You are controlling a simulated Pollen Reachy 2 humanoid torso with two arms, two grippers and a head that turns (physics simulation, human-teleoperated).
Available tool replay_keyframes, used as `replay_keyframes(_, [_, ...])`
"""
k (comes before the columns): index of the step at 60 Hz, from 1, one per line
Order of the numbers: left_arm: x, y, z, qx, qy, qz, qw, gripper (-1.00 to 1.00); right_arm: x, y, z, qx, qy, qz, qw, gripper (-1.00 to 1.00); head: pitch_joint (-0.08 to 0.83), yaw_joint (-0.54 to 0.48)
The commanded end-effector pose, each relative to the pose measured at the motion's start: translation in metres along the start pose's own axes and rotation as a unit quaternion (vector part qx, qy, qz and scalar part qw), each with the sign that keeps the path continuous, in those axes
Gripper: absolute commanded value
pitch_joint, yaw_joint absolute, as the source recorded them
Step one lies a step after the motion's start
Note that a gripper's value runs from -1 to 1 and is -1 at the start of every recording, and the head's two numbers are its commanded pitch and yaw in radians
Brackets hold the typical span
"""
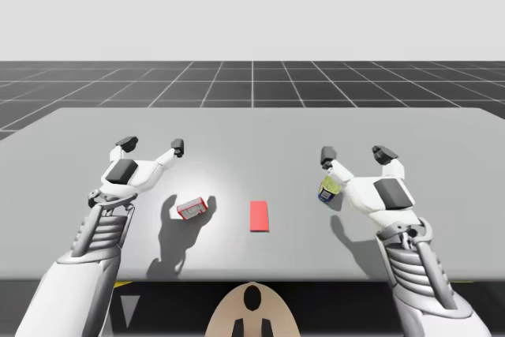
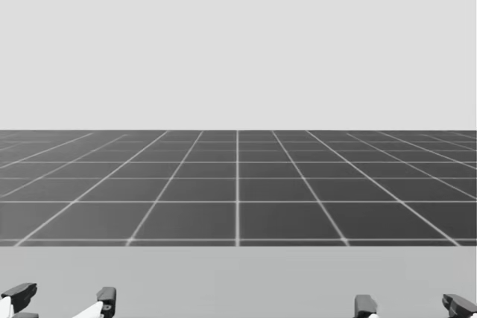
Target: Look at the card. If it is red, pick the object on the left. If it is green, pick the object on the right.
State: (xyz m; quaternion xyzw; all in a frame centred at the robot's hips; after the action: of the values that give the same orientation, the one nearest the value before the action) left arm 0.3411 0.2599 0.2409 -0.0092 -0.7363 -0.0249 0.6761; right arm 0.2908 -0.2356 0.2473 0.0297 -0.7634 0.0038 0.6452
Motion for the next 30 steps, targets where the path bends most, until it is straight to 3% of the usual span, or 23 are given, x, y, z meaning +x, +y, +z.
replay_keyframes(1, [-0.0005, -0.0001, 0.0, -0.002, -0.001, -0.002, 1.0, -1.0, -0.0007, 0.0015, 0.0019, -0.036, -0.009, -0.016, 0.9992, -1.0, 0.004, 0.0])
replay_keyframes(6, [-0.0003, 0.0, 0.0003, -0.002, -0.001, -0.001, 1.0, -1.0, 0.0018, -0.0013, 0.0007, -0.023, -0.017, -0.028, 0.9992, -1.0, 0.037, 0.0])
replay_keyframes(17, [-0.0002, -0.0002, 0.0008, -0.003, -0.002, -0.002, 1.0, -1.0, 0.0009, -0.0029, -0.0006, -0.02, -0.003, -0.024, 0.9995, -1.0, 0.201, 0.01])
replay_keyframes(19, [-0.0003, -0.0001, 0.0007, -0.003, -0.002, -0.002, 1.0, -1.0, 0.0004, -0.0024, -0.001, -0.025, -0.002, -0.011, 0.9996, -1.0, 0.249, 0.01])
replay_keyframes(30, [-0.0008, -0.0005, 0.0006, -0.006, -0.002, -0.006, 1.0, -1.0, -0.0006, -0.0028, -0.0019, -0.026, -0.003, -0.009, 0.9996, -1.0, 0.415, 0.0])
